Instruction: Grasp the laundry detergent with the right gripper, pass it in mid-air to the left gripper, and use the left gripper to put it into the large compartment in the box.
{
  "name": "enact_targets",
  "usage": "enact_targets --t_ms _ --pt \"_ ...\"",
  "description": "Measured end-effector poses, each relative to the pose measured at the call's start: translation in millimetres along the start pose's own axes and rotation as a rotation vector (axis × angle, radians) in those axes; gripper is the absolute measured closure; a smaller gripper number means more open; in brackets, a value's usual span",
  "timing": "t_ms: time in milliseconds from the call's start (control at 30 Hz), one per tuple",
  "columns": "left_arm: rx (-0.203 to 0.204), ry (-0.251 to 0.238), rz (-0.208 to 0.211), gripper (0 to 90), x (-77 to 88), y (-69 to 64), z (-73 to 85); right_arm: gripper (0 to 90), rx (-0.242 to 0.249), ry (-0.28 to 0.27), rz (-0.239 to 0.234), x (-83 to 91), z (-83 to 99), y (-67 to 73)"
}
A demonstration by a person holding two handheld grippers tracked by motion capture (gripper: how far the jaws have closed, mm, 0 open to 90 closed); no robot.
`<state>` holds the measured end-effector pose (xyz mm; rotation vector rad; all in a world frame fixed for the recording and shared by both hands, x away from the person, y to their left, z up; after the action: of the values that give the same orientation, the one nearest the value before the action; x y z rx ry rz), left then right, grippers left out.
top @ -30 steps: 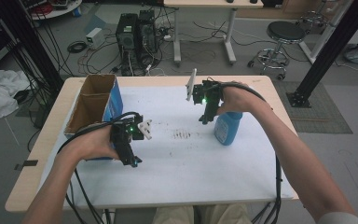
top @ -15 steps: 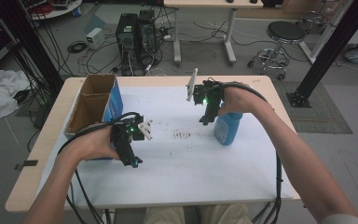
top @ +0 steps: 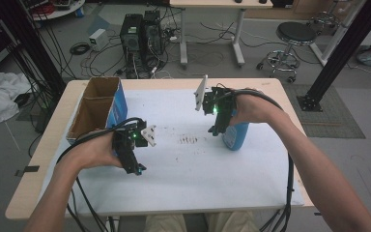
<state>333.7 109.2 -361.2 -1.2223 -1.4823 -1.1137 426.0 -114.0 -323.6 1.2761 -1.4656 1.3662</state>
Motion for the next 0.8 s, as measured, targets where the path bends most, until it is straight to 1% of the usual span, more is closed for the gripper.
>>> enact_targets --t_ms 33,67,133,167,200,233,267,433,467,567,667,733,800 --pt "-0.001 -0.002 -0.001 14.8 -0.1 -0.3 -0.2 13.0 0.0 0.0 0.0 0.0 0.0 0.0" --pt "-0.003 0.001 0.002 14.8 -0.2 -0.7 -0.5 13.0 -0.009 -0.005 0.003 2.3 2.8 5.5" --pt "-0.006 0.004 0.002 14.8 -0.5 -0.7 -0.9 13.0 -0.014 -0.015 0.002 3.9 6.0 11.6" --pt "-0.004 0.002 0.003 14.8 -1.0 -0.6 -1.5 13.0 -0.014 -0.015 0.002 3.9 6.0 11.6" --pt "-0.007 0.0 0.002 14.8 -1.5 -0.4 -2.2 13.0 -0.017 -0.024 -0.003 4.6 8.6 18.1" --pt "-0.005 0.002 0.003 14.8 -1.6 -0.4 -2.9 13.0 -0.017 -0.024 -0.003 4.6 8.6 18.1" --pt "-0.011 0.001 0.002 14.8 -1.7 -0.2 -4.6 13.0 -0.015 -0.018 0.006 4.6 11.6 23.3" --pt "-0.018 0.0 0.001 14.8 -1.8 -1.4 -6.3 13.0 -0.027 -0.02 0.022 3.2 19.7 30.3" --pt "-0.02 0.002 0.002 14.8 -1.7 -1.4 -6.2 13.0 -0.043 -0.027 0.025 2.7 24.2 33.3" --pt "-0.022 0.006 -0.001 14.8 -1.9 -1.2 -5.6 13.0 -0.075 -0.05 0.027 1.7 29.5 39.4" --pt "-0.016 0.001 0.0 14.8 -2.6 -1.1 -5.6 13.0 -0.082 -0.072 0.021 0.8 33.4 45.9" --pt "-0.016 0.001 0.0 14.8 -2.6 -1.1 -5.6 13.0 -0.08 -0.073 0.019 0.6 34.7 47.9" --pt "-0.02 0.002 0.001 14.8 -2.5 -0.5 -5.3 13.0 -0.083 -0.08 0.021 -1.2 38.9 53.9"
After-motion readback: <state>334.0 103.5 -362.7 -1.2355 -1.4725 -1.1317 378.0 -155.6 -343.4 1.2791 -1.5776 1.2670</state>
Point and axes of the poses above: each handheld gripper's, and its own axes: x roughly backward along the jaws, z roughly out of its underside, y roughly to its left, the point moved 6 cm from there along -x, roughly forward along the jaws, and after that the axes turned 4 degrees about y, right-handed, at the moved point
